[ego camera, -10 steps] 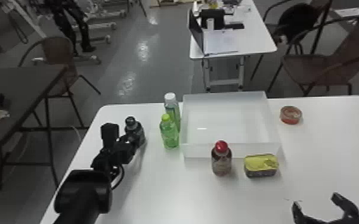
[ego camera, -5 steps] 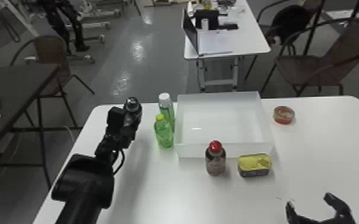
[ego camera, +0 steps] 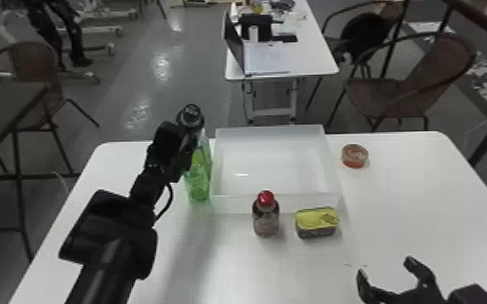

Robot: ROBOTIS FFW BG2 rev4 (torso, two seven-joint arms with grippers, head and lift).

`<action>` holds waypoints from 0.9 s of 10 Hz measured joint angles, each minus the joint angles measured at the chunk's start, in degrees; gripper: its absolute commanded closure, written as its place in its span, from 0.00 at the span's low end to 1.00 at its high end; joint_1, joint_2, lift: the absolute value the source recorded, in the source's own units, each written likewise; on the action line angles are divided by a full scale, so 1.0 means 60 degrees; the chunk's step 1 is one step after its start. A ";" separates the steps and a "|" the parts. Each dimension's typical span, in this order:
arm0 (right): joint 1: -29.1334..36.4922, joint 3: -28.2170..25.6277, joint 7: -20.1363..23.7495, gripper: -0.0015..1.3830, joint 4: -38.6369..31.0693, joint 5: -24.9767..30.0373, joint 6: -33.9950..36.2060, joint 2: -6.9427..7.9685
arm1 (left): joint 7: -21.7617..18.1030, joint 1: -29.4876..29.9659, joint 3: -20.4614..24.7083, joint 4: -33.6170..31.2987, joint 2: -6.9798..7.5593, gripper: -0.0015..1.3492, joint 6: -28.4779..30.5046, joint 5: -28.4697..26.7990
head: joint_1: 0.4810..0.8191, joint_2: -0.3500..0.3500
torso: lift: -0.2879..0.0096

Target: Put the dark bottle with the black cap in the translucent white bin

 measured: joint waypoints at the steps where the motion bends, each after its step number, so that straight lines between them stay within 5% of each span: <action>1: -0.0005 0.0000 0.0000 0.10 0.0000 -0.0008 0.0022 0.0000 | -0.0038 0.0137 -0.0270 -0.0381 -0.0214 0.68 0.0160 -0.0042 | 0.63 0.54 | 0.85; 3: -0.0023 0.0000 0.0000 0.10 0.0025 -0.0031 0.0051 0.0000 | -0.0319 0.0207 -0.0838 -0.0608 -0.0495 0.68 0.0296 0.0126 | 0.63 0.47 | 0.85; 5: -0.0063 0.0000 0.0000 0.10 0.0089 -0.0069 0.0059 0.0000 | -0.0775 0.0007 -0.1373 -0.0068 -0.0505 0.68 0.0107 0.1002 | 0.63 0.39 | 0.85; 9: -0.0126 0.0000 0.0000 0.10 0.0180 -0.0115 0.0074 0.0000 | -0.2805 -0.1561 -0.1858 0.4002 -0.0612 0.68 -0.0996 0.4056 | 0.63 0.31 | 0.85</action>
